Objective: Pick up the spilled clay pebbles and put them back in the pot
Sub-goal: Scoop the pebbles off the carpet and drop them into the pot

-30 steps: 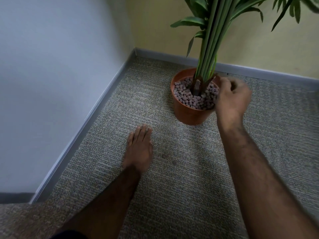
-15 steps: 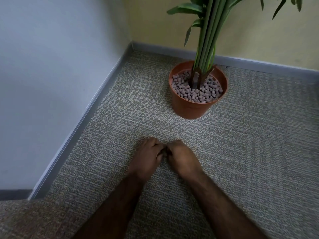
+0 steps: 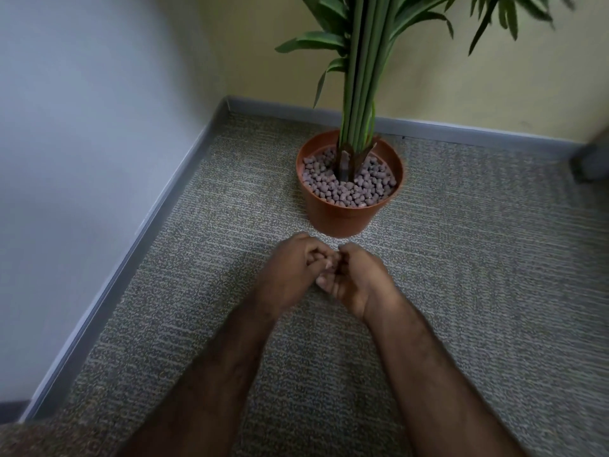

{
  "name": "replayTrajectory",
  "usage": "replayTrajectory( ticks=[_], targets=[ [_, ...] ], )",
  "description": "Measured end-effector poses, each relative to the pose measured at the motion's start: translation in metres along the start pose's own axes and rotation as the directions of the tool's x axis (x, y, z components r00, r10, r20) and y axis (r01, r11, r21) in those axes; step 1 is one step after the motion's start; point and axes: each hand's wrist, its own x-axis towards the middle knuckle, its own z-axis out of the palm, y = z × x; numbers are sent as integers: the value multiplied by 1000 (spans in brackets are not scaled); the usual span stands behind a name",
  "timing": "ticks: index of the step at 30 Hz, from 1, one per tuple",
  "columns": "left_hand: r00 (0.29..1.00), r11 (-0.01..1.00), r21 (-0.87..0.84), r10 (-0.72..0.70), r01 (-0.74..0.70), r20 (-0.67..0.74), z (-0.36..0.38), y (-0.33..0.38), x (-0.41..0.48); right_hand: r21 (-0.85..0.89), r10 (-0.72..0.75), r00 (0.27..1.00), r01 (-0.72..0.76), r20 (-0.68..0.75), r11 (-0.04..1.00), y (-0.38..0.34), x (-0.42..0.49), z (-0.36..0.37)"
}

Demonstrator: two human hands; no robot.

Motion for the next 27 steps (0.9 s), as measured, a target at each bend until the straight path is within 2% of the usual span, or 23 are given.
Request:
replayTrajectory(
  ticks=[2,6,9,12,15,17,19,21,22,24,25,27],
  targets=[
    [999,999,23,43,-43,13,-9,20,15,4,-53,998,53,42,999,-25,-9,5],
    [988,992,25,127,-125,-90,-23,56,47,-83,-237,971,239,38,968,-77,-21,19],
    [983,989,47,146,-141,-112,-30,75,73,-284,-381,924,355,-37,890,-111,-21,30],
    [986,953,265,162,-148,-32,-33,81,96,-520,-508,860,414,-45,747,-134,-16,34],
    [981,867,461,143,-188,130,-34,79,113,-666,-532,846,384,-22,639,-145,-7,35],
    [976,819,531,166,-218,144,-33,74,114,-802,-607,794,351,-19,483,-148,2,33],
    [970,764,608,241,-214,38,-30,62,109,-881,-716,697,364,42,302,-141,5,27],
    [963,759,632,258,-153,-76,-24,45,97,-931,-779,609,352,148,99,-125,7,15],
    [971,767,629,226,-125,-82,-21,36,92,-945,-769,600,325,222,-19,-115,12,8],
    [990,781,618,138,-87,-34,-17,23,88,-944,-666,669,228,331,-240,-96,19,-6],
    [994,785,615,112,-78,-16,-16,19,89,-932,-628,693,207,355,-298,-89,22,-11],
    [994,782,617,106,-82,-2,-15,14,92,-917,-603,701,204,381,-343,-83,26,-17]
  ],
)
